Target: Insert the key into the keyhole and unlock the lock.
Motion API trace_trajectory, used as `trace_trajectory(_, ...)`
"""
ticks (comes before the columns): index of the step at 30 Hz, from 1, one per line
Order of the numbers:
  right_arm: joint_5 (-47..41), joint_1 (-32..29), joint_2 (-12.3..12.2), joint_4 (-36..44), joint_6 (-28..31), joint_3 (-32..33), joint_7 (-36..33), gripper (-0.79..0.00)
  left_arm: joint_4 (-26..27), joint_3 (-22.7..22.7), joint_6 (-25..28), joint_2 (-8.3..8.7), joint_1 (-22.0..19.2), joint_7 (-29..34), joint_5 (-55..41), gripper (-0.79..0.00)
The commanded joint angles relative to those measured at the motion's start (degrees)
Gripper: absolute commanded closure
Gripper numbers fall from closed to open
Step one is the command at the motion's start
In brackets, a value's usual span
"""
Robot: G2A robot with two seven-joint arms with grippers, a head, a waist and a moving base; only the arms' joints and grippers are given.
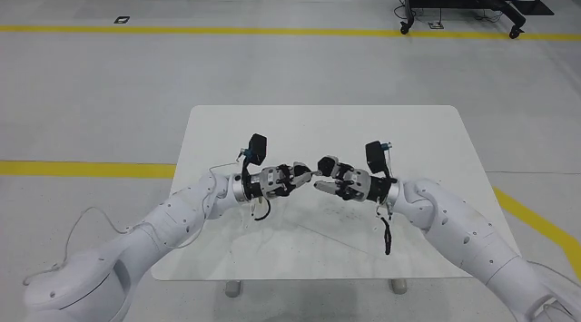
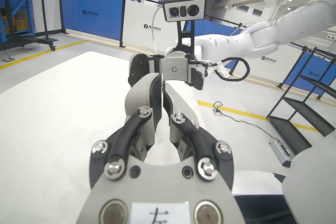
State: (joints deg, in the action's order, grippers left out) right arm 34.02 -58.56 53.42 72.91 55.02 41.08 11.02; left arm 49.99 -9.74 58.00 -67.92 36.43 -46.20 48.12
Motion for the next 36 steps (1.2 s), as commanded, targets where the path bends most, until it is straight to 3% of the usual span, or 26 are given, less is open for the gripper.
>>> trace_trajectory(1, -0.49, -0.24, 0.05, 0.05, 0.26, 0.4, -0.99, -0.105, -0.14, 0.0, 0.0, -0.1, 0.03, 0.02, 0.07, 0.0)
trace_trajectory(5, -1.25, -0.5, 0.24, 0.21, 1.13, 0.96, -3.05, 0.0, -0.25, 0.0, 0.0, -0.25, -0.01, -0.02, 0.18, 0.0)
trace_trajectory(13, -2.17, -1.02, 0.67, 0.1, 2.9, 2.35, -5.06, 0.0, -0.8, 0.0, 0.0, -0.47, -0.09, 0.72, -0.36, 0.0)
trace_trajectory(14, -2.2, -1.13, 0.71, 0.04, 2.96, 2.6, -5.14, 0.0, -0.92, 0.0, 0.0, -0.48, -0.12, 0.93, -0.55, -0.289)
trace_trajectory(15, -2.2, -1.25, 0.74, 0.05, 2.97, 2.91, -5.12, 0.0, -1.24, 0.0, 0.0, -0.45, -0.2, 1.11, -0.75, -0.785)
trace_trajectory(21, -2.0, -3.32, 0.38, -0.89, 1.75, 7.25, -1.14, 0.0, -6.99, -0.4, 0.0, 1.38, -1.33, 3.59, 0.63, -0.785)
trace_trajectory(23, -1.7, -4.58, 0.08, -1.21, 2.03, 9.21, 0.86, 0.0, -7.9, -1.46, -3.02, 2.46, -0.91, 6.44, 1.39, -0.785)
trace_trajectory(25, -1.42, -5.75, -0.2, -1.75, 2.05, 11.14, 2.58, 0.0, -6.75, -2.76, -7.59, 4.07, 0.49, 9.09, 1.85, -0.785)
trace_trajectory(28, -1.31, -7.2, -0.43, -2.03, 2.01, 13.36, 4.4, 0.0, -0.31, -5.26, -14.35, 7.56, 3.84, 12.82, 2.23, -0.785)
trace_trajectory(32, -0.85, -8.41, -0.47, -1.69, 2.5, 15.3, 5.44, 0.0, 14.91, -10.22, -22.38, 14.19, 10.42, 16.75, 4.5, -0.785)
trace_trajectory(36, -0.39, -8.68, -0.21, -1.14, 2.06, 16.01, 4.63, 0.0, 33.03, -17.77, -31.45, 21.66, 19.51, 22.77, 6.84, -0.785)
